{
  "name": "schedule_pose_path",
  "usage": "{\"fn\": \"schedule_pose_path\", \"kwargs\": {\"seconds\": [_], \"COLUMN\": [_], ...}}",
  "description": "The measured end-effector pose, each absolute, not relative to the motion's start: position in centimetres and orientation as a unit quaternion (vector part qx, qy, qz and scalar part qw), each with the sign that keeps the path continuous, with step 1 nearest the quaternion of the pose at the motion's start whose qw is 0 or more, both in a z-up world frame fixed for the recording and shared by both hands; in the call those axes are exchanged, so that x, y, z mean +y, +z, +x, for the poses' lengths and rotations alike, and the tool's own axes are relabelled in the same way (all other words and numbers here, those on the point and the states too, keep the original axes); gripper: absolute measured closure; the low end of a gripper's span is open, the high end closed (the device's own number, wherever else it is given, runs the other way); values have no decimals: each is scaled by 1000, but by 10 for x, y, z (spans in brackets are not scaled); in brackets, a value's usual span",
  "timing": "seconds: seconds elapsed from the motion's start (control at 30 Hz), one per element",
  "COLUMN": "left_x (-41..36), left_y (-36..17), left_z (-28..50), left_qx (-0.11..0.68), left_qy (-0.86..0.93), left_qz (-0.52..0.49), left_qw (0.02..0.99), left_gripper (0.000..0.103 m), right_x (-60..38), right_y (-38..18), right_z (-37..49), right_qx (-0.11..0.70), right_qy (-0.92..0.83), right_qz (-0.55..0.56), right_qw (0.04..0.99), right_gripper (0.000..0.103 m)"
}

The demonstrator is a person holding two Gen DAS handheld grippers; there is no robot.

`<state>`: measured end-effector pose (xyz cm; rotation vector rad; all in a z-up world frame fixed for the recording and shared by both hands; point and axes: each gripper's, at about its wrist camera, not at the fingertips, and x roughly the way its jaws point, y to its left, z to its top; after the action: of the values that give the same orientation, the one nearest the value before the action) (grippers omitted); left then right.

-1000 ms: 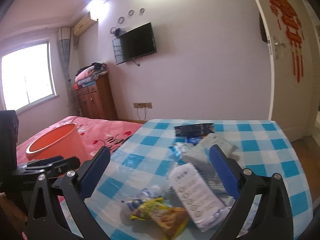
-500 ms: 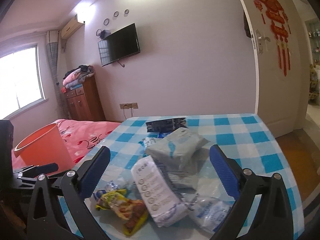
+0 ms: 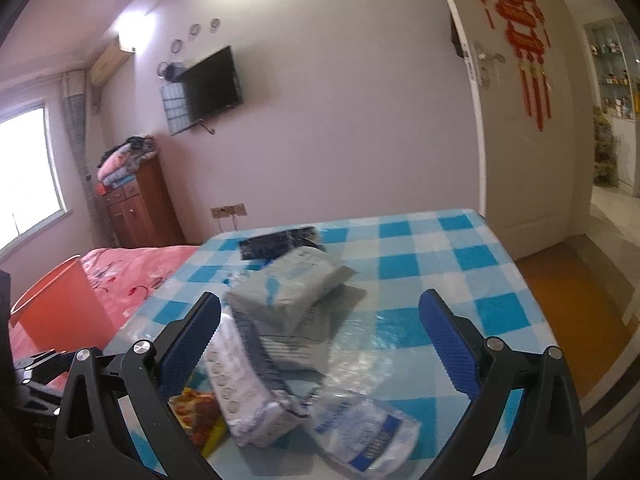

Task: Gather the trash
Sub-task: 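Return both tools to the table above the remaining trash, then grasp the white milk carton with the left tool while the right tool grasps the MAGICDAY bottle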

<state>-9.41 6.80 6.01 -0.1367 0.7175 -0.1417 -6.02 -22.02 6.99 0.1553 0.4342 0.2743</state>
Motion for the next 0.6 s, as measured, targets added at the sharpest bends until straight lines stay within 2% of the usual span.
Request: {"fn": "schedule_pose_path", "kwargs": {"seconds": [0.6], "left_x": [14], "left_y": [49], "left_z": [-37], "left_qx": [425], "left_qy": [-92], "left_qz": [-150], "left_qw": [888], "left_gripper": [5], "right_x": [-297], "right_y": [34], "right_z": [-29], "right_qx": [324], "right_qy": [117], "right_qz": [139], "right_qw": [928], "right_gripper": [5]}}
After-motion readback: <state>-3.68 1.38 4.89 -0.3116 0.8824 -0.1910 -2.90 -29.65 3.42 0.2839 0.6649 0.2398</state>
